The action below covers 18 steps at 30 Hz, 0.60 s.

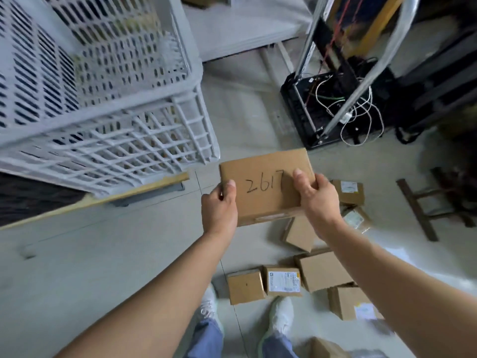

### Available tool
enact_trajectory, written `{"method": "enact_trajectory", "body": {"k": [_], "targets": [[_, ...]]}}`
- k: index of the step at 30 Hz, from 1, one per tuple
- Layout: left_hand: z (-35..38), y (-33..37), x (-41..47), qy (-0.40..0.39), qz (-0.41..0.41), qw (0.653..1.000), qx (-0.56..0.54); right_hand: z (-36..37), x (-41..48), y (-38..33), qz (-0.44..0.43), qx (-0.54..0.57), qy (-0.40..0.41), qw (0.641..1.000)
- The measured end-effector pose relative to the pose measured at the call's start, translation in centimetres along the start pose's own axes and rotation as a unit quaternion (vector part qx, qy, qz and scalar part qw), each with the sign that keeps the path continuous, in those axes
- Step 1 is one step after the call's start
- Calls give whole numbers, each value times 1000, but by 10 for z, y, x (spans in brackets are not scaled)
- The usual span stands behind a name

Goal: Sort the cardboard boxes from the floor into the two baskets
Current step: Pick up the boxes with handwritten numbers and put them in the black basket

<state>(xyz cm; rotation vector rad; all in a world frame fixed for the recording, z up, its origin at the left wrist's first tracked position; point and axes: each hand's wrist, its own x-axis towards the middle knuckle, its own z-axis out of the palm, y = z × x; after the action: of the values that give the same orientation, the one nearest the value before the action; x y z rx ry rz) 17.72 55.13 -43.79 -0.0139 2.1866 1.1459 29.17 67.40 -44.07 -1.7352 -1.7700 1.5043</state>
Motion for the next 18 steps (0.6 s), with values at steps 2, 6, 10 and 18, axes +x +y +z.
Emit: {"method": "enact_trajectory", "body": {"k": [2, 6, 10, 18], "targets": [[-21, 31, -35, 6, 28, 1000, -6, -24, -29, -30, -17, 7, 19, 1000], [-65, 79, -96, 26, 87, 996, -8, -61, -84, -86, -61, 32, 24, 997], [-105, 108, -151, 61, 134, 988, -43, -84, -133, -122, -120, 68, 30, 990], [-165, 152, -218, 119, 193, 965, -131, -107, -193, -194, -233, 85, -3, 969]]}}
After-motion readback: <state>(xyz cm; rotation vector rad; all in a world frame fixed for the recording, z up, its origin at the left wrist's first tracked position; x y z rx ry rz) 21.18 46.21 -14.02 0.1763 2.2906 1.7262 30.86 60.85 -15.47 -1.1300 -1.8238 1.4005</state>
